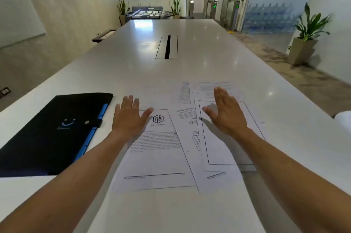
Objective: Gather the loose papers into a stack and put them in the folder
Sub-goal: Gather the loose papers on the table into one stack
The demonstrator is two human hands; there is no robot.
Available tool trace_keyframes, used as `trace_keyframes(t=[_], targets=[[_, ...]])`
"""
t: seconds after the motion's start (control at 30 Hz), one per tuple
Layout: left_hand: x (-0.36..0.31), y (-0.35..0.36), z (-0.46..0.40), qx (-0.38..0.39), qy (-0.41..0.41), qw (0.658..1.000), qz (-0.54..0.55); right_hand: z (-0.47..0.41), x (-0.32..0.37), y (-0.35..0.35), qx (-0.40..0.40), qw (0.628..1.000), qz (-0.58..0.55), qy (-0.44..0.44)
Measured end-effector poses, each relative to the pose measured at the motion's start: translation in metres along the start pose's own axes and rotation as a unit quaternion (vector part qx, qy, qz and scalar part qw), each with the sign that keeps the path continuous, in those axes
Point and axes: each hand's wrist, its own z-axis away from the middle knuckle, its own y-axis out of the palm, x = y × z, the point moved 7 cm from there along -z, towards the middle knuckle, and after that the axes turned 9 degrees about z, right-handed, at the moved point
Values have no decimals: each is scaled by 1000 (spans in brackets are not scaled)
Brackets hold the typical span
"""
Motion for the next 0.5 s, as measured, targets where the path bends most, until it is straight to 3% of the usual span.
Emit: trace_keyframes(t=[0.13, 0.27, 0.5], targets=[[8, 12, 10, 27, -61, 998, -4, 7, 7, 16, 60, 998, -9, 1], [7, 13, 12, 24, -86, 996, -9, 15, 13, 26, 61, 998, -11, -11], [12, 9, 6, 31, -172, 977, 123, 18, 13, 27, 47, 999, -6, -8]])
